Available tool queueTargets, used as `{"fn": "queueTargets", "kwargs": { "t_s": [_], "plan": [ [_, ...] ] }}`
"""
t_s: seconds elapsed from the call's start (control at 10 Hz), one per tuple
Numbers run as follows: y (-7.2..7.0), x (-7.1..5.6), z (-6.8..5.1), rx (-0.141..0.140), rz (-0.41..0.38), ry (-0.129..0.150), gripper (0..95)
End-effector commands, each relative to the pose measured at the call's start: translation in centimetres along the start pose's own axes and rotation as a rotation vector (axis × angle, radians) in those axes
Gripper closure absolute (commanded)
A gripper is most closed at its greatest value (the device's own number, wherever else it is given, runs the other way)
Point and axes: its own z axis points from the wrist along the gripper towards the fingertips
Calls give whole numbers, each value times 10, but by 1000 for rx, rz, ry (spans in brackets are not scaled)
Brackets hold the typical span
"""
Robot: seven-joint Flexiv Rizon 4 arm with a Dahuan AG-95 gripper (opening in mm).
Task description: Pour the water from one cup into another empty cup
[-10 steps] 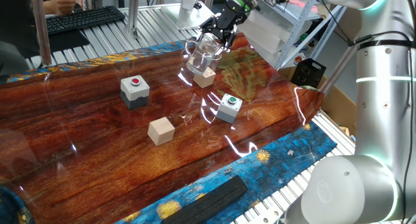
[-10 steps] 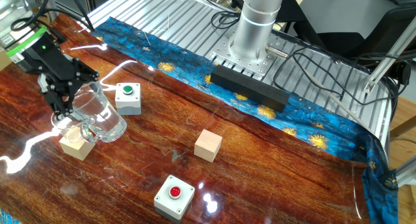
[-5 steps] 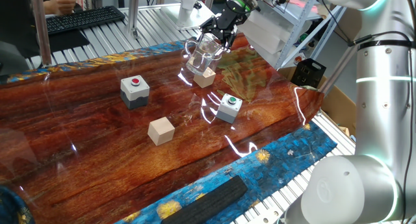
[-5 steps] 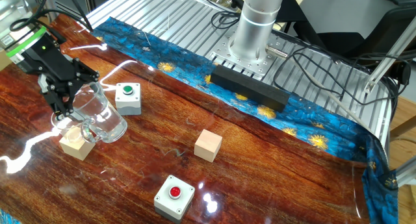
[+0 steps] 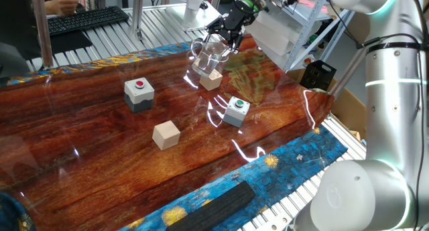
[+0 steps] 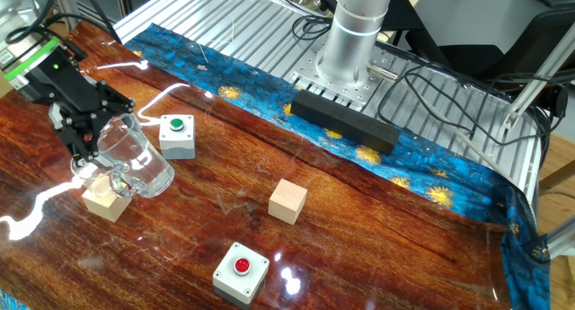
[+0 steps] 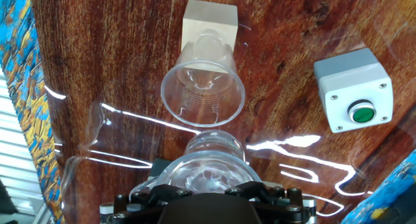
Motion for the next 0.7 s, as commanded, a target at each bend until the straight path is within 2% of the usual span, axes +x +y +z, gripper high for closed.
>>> {"fn": "queueTargets", "kwargs": {
  "t_s": [0.1, 0.7],
  "plan": [
    [0, 0, 1, -3, -2, 4, 950],
    [0, 0, 2, -4, -6, 28, 950]
  ]
}}
